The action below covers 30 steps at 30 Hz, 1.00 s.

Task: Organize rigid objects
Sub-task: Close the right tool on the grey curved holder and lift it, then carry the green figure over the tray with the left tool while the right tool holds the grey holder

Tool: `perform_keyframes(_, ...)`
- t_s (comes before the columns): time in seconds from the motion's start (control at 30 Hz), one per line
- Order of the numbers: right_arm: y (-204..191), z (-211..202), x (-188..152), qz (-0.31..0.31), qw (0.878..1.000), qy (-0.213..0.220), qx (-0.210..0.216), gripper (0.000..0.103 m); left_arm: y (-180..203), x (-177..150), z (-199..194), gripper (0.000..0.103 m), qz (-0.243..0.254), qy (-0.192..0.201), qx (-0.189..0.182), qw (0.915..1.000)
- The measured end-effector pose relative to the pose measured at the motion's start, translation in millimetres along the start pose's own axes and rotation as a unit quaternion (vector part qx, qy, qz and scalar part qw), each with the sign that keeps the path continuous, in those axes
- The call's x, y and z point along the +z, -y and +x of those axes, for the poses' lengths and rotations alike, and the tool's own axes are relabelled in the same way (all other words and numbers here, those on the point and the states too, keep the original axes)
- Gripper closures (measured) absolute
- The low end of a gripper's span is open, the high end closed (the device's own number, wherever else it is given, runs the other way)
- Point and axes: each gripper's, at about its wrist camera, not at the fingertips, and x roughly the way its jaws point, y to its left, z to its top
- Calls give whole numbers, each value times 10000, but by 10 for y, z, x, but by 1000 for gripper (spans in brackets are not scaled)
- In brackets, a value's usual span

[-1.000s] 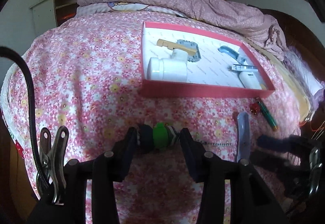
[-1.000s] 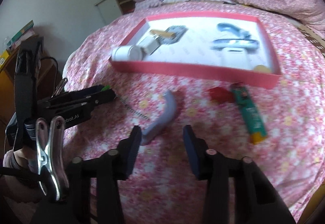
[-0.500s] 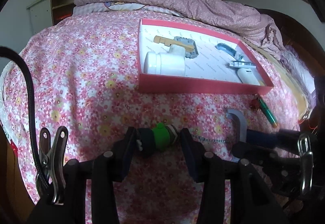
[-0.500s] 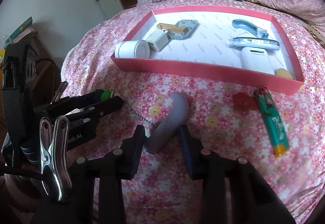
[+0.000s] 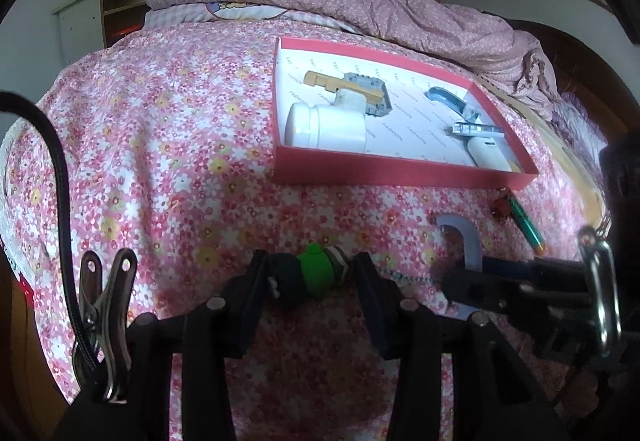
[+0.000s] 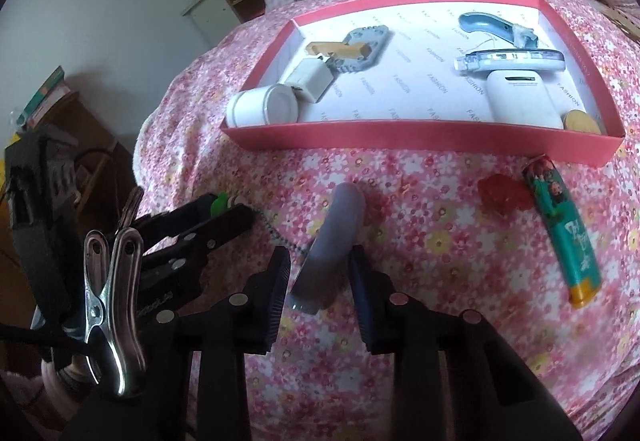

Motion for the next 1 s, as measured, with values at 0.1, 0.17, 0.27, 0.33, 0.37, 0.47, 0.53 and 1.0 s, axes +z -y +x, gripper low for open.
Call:
perform_keyframes(0.1, 4, 6, 21, 22, 10000, 38, -3, 72, 0, -5, -11, 59, 10, 5, -21, 10000)
perform_keyframes(0.17, 14, 2, 14, 20, 9999, 91, -102, 80, 1, -5, -20, 59, 15, 4, -27, 10000)
perform_keyframes(0.27, 47, -34, -10, 85, 9999, 138, 18, 81, 2, -7, -54, 59, -15, 11, -68, 10000)
perform_keyframes(0.33, 48, -66, -23, 44, 9998, 171, 38, 84, 9, 2, -90, 59, -27, 30, -108, 9999)
perform_keyframes(0.37, 51, -86, -33, 18, 9998, 198, 8, 84, 16, 9, -108, 59, -18, 48, -109, 9999)
perform_keyframes(0.47, 82, -137, -51, 51, 9996, 259, 52, 84, 49, 32, -171, 59, 82, 129, -53, 9999)
perform_keyframes(0.53, 102, -165, -67, 77, 9994, 322, 65, 84, 67, 48, -206, 59, 119, 173, -25, 9998)
perform_keyframes(1.0, 320, -403, -118, 436, 9956, 693, 460, 84, 177, 477, -448, 59, 258, 519, 9, 9983)
